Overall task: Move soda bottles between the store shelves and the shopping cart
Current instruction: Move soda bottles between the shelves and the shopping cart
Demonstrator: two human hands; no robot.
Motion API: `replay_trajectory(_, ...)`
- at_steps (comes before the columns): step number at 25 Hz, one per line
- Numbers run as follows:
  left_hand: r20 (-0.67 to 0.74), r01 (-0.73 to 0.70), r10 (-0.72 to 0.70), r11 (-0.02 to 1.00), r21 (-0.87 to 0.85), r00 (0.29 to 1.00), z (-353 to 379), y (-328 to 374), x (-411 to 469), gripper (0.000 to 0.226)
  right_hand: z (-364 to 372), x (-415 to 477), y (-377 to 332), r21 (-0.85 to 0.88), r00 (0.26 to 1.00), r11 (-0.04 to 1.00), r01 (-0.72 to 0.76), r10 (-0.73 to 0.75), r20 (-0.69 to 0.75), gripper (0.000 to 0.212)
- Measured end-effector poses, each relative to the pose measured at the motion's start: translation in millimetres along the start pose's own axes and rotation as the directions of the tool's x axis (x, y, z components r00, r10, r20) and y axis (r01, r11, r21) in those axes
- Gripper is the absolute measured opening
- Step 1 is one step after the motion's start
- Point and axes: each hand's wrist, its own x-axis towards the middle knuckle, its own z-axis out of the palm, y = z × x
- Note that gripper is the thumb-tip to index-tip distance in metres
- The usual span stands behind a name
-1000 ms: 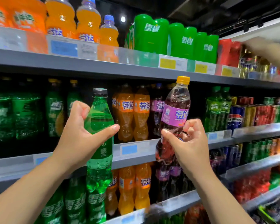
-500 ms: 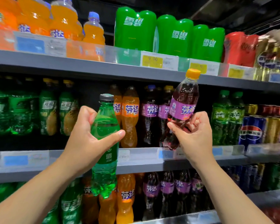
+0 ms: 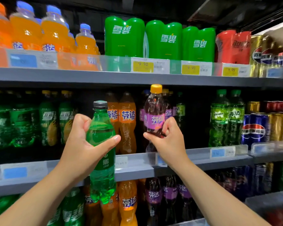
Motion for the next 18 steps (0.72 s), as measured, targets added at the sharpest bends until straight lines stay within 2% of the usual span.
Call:
replay_trajectory(6, 0.000, 0.015, -0.015, 0.999, 0.040, 1.000, -10.9, -6.0, -1.4, 0.065, 2.6, 3.7, -0.2, -0.112, 0.997, 0.991, -0.077, 0.078, -0.002, 0.048)
replay_trajectory(10, 0.032, 0.048, -0.048, 0.999, 0.013, 0.998, -11.1, -14.0, -6.7, 0.065, 2.8, 2.0, -2.3, -0.195, 0.998, 0.978, -0.070, 0.070, -0.003, 0.049)
replay_trajectory(18, 0.051, 0.055, -0.055, 0.998, 0.016, 0.997, -15.2, -22.9, -13.4, 0.062, 5.4, -6.7, -10.2, -0.462, 0.995, 0.881, -0.098, 0.070, -0.077, 0.049)
